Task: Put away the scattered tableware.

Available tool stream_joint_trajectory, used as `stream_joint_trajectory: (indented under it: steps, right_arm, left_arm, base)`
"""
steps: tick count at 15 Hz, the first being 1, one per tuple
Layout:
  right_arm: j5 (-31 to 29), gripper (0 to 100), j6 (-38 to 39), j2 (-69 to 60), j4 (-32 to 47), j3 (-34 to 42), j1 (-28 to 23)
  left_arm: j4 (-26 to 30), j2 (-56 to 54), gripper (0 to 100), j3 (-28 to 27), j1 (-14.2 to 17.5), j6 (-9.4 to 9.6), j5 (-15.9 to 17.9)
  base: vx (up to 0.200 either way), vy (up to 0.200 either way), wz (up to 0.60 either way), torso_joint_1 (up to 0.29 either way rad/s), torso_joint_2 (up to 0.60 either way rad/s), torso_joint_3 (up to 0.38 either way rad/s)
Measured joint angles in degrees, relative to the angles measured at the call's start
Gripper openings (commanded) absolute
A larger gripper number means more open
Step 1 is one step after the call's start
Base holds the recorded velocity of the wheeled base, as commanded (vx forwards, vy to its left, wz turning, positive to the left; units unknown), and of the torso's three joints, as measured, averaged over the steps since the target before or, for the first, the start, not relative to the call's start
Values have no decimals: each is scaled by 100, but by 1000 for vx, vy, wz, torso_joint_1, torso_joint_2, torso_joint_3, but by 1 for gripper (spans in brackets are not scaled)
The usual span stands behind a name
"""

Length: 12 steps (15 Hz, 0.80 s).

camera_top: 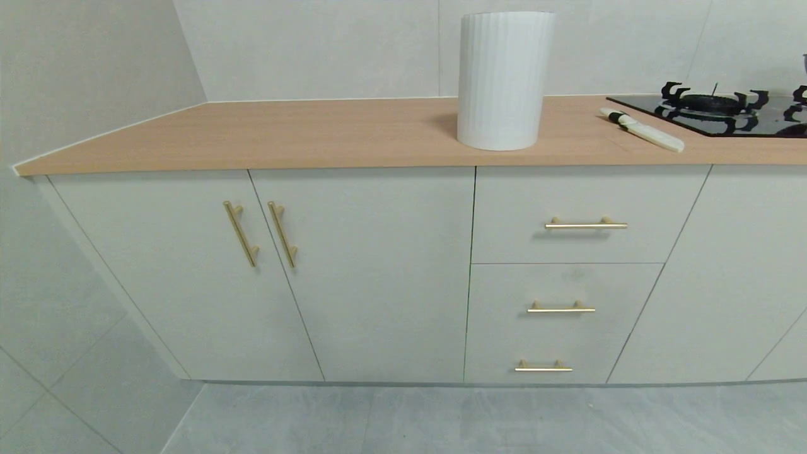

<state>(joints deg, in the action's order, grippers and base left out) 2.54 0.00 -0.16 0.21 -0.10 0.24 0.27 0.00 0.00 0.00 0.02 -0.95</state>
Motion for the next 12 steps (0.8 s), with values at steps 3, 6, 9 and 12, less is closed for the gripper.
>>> stream_joint_trajectory:
  steps: [3, 6, 9, 12]
  right_arm:
    - [-2, 100, 0, 2, -2, 0, 0]
    - [0, 100, 0, 2, -2, 0, -2]
    - [0, 100, 0, 5, -2, 0, 0]
    - [0, 100, 0, 5, -2, 0, 0]
  left_arm:
    - [0, 0, 100, 0, 0, -2, 0]
    - [0, -2, 100, 0, 0, -2, 0]
    - [0, 0, 100, 0, 0, -2, 0]
    - [0, 0, 100, 0, 0, -2, 2]
  base:
    - [200, 0, 0, 2, 4, 7]
    - [200, 0, 0, 4, 2, -4]
    - [200, 0, 0, 1, -1, 6]
    - [200, 0, 0, 4, 7, 4]
